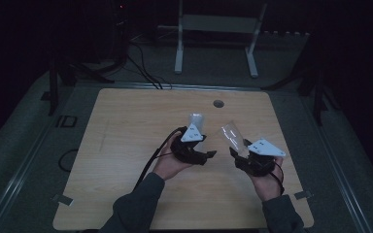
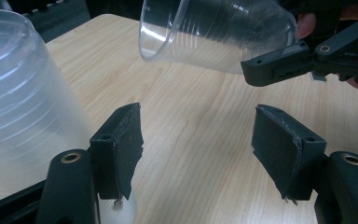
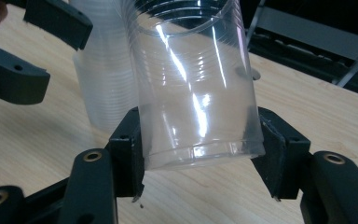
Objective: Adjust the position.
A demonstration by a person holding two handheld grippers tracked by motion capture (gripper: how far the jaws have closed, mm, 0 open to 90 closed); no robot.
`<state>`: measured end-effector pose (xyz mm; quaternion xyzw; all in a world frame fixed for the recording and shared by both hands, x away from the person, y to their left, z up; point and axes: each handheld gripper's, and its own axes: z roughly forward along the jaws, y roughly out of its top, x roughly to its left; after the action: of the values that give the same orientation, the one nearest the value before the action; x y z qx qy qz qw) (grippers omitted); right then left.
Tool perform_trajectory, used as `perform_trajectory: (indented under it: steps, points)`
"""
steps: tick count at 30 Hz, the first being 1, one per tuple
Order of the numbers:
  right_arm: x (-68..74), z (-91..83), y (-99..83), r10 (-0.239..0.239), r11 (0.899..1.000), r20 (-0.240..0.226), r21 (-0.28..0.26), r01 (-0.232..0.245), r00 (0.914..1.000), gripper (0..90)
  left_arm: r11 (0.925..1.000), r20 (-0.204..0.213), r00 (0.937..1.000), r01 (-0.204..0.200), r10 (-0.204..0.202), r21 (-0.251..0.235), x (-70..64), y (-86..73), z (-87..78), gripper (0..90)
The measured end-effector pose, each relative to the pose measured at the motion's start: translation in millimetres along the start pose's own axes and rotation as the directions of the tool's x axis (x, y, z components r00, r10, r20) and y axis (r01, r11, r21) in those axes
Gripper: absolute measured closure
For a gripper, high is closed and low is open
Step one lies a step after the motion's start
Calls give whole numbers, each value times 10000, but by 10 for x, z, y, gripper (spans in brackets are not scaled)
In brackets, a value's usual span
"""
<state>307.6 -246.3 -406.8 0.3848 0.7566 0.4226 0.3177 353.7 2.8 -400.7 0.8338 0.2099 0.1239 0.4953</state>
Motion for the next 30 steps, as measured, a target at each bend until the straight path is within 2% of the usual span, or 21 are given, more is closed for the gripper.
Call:
perform_trajectory:
  steps: [20, 27, 28, 30]
  points:
    - [-1, -90, 43, 140, 9933, 198, -1150, -117, 9997, 418, 9946, 370, 9975, 629, -600, -828, 11, 52, -8, 332]
    - [8, -121, 43, 196, 9876, 276, -1562, -151, 9994, 419, 9900, 564, 9948, 902, -845, -1080, 20, 76, -16, 327]
    - [8, -121, 43, 196, 9876, 276, -1562, -151, 9994, 419, 9865, 710, 9924, 1083, -1001, -1231, 31, 91, -24, 327]
    - [8, -126, 44, 199, 9858, 298, -1672, -146, 9994, 419, 9838, 824, 9906, 1196, -1092, -1334, 36, 104, -30, 309]
